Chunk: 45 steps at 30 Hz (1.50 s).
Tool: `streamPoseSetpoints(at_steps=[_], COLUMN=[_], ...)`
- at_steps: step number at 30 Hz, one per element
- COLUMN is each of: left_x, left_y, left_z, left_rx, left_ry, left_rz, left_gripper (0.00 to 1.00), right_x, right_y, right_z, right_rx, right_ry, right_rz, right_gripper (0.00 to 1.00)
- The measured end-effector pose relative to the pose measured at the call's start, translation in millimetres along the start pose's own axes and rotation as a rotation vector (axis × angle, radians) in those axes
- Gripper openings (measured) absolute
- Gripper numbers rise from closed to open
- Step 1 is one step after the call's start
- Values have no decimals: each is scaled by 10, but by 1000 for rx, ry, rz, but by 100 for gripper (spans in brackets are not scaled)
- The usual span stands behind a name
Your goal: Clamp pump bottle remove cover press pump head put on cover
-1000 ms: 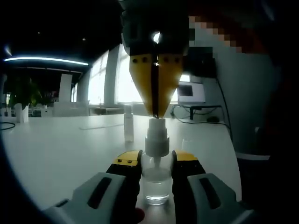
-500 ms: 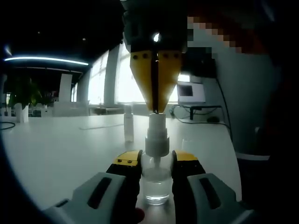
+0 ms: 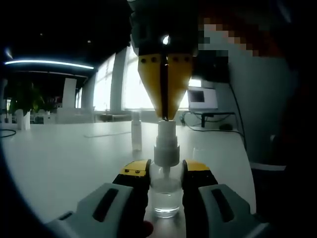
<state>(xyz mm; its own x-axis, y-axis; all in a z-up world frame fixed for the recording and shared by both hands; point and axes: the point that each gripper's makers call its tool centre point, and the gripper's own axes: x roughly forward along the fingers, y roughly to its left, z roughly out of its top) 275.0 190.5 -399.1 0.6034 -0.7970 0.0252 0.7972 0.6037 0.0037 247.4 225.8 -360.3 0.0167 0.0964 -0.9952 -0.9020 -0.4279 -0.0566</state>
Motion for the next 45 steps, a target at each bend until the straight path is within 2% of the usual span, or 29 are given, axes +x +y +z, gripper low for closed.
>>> streamPoseSetpoints(at_steps=[38,45], left_x=[-4,-6], left_y=[-1,1], left_z=[23,23], left_rx=[-1,-1], left_ry=[-8,-8], left_rz=[0,-1], left_gripper=[16,15], right_x=[28,59], right_y=[9,23], right_z=[-8,-3], right_rx=[0,-60], right_ry=[8,15], right_rz=[0,-10], right_gripper=[0,0])
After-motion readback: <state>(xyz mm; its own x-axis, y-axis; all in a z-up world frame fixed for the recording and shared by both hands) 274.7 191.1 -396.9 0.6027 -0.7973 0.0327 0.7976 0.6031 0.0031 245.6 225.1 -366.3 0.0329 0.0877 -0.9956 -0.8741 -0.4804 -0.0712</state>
